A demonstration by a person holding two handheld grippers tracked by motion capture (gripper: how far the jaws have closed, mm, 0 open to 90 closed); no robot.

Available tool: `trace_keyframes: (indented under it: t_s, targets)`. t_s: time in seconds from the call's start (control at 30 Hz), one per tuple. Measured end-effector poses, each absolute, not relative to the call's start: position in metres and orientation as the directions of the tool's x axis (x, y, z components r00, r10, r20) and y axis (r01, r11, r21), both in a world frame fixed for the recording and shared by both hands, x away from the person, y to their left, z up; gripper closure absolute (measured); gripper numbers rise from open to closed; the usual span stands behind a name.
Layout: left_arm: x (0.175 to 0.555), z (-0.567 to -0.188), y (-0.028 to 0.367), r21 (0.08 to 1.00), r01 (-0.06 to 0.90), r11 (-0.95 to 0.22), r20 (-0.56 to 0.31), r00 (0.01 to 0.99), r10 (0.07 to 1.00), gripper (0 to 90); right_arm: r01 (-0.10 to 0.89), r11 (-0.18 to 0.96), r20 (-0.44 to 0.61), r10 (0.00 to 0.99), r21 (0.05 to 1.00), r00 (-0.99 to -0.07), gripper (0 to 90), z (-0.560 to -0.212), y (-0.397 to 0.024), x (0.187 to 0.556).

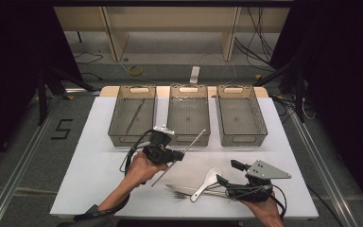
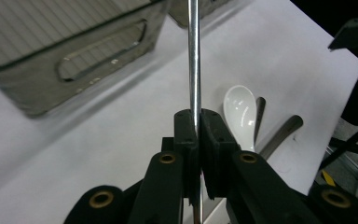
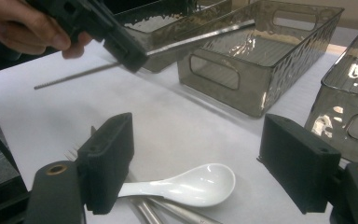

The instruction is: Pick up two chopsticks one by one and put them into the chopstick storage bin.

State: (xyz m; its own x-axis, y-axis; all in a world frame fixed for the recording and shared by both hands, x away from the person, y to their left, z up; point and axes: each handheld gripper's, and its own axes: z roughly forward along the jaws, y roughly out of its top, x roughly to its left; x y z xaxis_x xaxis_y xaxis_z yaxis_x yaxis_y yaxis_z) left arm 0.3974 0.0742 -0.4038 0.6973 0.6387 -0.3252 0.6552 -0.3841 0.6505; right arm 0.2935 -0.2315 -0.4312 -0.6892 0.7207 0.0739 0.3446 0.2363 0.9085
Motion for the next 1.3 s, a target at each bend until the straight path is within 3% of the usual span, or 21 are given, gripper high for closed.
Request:
trace_keyframes:
  t_s: [1.3]
  targets:
    - [0.435, -0.379, 0.176, 0.732, 0.663, -0.159, -0.310, 0.531, 0.788, 85.1, 0.351, 0.243, 0.076, 0.718, 0.904, -0.692, 26.9, -0.432, -0.230, 0.293]
